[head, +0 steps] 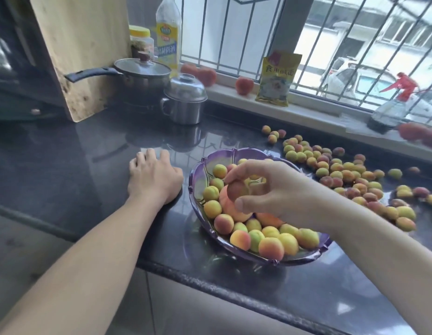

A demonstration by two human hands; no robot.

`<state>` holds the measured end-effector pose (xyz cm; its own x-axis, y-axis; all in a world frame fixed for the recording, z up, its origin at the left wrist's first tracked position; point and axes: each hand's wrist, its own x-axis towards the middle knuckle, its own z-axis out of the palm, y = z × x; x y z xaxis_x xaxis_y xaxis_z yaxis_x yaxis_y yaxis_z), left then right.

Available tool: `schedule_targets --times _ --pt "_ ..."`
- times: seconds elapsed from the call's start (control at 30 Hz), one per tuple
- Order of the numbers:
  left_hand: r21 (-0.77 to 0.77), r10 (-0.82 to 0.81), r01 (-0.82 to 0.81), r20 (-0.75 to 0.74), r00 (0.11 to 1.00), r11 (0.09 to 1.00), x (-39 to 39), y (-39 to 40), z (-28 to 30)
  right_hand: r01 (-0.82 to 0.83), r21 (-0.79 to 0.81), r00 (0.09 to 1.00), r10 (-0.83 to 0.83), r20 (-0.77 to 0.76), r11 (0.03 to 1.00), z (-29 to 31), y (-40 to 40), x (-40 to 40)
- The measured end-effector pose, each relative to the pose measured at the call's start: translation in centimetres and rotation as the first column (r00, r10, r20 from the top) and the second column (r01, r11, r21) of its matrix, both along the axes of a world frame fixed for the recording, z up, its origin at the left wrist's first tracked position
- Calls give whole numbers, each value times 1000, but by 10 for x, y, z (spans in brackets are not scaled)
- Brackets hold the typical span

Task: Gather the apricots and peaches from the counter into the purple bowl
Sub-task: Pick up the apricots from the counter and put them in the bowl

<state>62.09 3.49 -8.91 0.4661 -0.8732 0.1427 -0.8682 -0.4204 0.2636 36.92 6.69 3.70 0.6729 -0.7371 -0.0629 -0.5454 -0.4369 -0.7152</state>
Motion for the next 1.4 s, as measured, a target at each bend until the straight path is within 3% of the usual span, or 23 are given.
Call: schedule_targets --times 0.13,0.3,0.57,0.73,0.9,1.07,1.23,1.4 --pt "6 0 0 -1 1000 1000 0 -1 -1 -150 -323 976 87 -202 934 -10 6 15" --pt "6 -4 4 0 1000 1000 -1 0 0 -271 -332 923 146 -355 903 -16 3 29" --pt "17 -4 4 0 1000 1000 0 -1 0 -318 -436 928 181 -327 842 -25 1 31" --pt "22 -4 4 1 1000 1000 0 1 1 -382 -458 893 194 -405 803 -23 1 29" --pt "25 -5 5 4 1000 1000 -1 0 1 -321 -431 926 182 -331 843 -16 -6 21" --pt "18 -5 5 2 1000 1000 -1 1 1 -455 -447 866 265 -424 771 -32 -2 29" --pt "22 -5 5 0 1000 1000 -1 2 2 -411 -425 897 273 -349 807 -29 -9 28" --pt "21 -4 4 -4 1000 1000 -1 1 2 -425 -458 893 278 -354 781 -34 -11 28"
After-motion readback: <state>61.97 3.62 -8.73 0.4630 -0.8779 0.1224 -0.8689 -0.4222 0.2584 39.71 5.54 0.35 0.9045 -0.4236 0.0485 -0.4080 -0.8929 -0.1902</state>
